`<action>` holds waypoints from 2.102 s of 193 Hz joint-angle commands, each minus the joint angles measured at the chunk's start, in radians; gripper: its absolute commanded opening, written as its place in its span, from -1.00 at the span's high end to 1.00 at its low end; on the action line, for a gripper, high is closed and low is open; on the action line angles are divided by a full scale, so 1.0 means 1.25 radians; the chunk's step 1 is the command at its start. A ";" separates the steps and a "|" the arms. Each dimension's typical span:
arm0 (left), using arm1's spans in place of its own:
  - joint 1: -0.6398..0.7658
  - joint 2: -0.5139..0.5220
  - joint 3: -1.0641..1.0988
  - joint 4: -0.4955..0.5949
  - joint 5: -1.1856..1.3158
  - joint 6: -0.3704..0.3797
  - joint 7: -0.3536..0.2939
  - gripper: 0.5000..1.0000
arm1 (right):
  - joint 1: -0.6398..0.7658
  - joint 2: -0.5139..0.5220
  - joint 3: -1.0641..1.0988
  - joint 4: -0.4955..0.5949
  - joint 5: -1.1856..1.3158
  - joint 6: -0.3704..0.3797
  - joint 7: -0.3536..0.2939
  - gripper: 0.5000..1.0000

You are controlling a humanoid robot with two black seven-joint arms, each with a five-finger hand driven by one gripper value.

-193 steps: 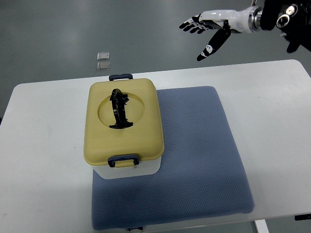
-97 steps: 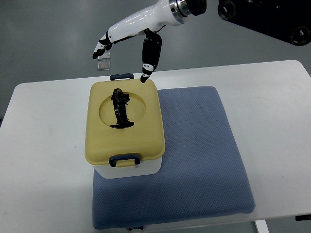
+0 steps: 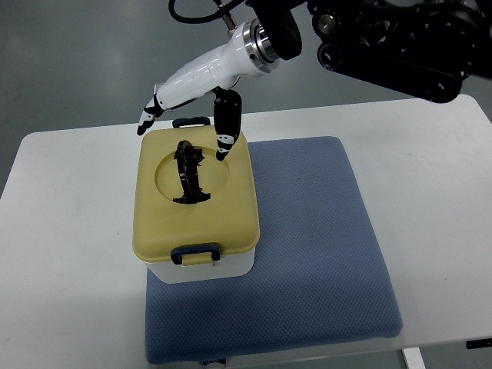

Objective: Open white storage box with right hand
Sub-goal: 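Lower the right hand and hook fingers under the black lid handle, then lift the yellow lid off the white box with the right hand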

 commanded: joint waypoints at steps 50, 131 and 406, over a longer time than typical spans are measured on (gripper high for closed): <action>0.000 0.000 0.001 0.000 0.000 0.000 0.000 -1.00 | -0.037 0.023 -0.002 -0.013 -0.042 -0.045 0.000 -0.78; 0.000 0.000 0.000 0.000 0.000 0.000 0.000 -1.00 | -0.052 0.059 -0.005 -0.040 -0.070 -0.068 -0.005 -0.78; 0.000 0.000 0.000 0.001 0.000 0.000 0.000 -1.00 | -0.030 0.056 -0.061 -0.048 -0.079 -0.139 0.016 1.00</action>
